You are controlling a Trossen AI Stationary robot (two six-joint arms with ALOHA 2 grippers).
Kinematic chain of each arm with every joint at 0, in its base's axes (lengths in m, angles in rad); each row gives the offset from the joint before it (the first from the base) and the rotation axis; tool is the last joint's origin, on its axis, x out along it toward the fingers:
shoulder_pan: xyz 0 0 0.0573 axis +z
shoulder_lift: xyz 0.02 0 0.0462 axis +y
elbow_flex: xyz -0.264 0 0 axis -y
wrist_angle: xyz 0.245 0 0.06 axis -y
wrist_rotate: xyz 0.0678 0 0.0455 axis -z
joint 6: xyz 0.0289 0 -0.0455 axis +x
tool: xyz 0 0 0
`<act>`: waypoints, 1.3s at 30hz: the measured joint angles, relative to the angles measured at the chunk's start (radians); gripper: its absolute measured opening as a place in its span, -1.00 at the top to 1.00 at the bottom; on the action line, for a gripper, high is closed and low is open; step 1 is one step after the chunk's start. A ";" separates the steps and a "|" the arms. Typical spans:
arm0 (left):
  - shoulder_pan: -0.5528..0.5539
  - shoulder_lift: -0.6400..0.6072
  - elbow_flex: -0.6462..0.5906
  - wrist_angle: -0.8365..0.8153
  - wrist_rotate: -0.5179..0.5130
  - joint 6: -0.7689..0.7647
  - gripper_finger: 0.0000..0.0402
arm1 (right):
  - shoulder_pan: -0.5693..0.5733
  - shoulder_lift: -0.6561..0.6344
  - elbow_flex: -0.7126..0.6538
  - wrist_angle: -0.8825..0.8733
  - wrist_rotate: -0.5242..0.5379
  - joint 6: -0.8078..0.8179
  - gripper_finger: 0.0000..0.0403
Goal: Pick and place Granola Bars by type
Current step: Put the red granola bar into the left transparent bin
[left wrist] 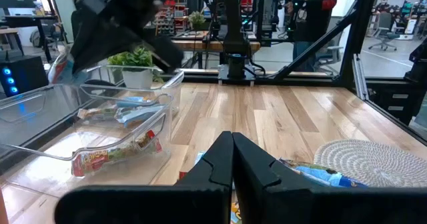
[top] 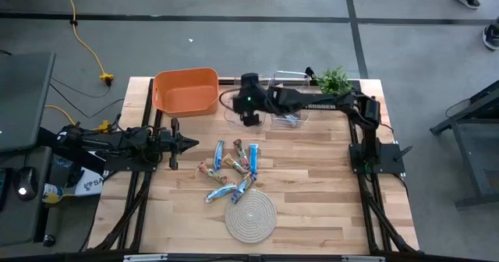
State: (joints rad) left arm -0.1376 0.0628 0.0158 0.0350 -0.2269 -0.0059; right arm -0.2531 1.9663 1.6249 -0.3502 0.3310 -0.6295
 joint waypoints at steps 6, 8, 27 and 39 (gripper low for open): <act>0.000 0.000 0.000 0.000 0.000 0.000 1.00 | -0.058 0.000 0.000 -0.038 -0.049 0.147 1.00; 0.000 0.000 0.000 0.000 0.000 0.000 1.00 | -0.065 0.000 0.000 -0.037 -0.062 0.206 0.99; 0.000 0.000 0.000 0.000 0.000 0.000 1.00 | -0.250 0.000 -0.003 -0.036 -0.420 1.045 0.99; 0.000 0.000 0.000 0.000 0.000 0.000 1.00 | -0.311 0.000 -0.003 -0.089 -0.583 1.173 0.98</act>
State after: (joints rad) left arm -0.1379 0.0630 0.0156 0.0352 -0.2270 -0.0059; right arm -0.5640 1.9663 1.6215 -0.4397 -0.2515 0.5434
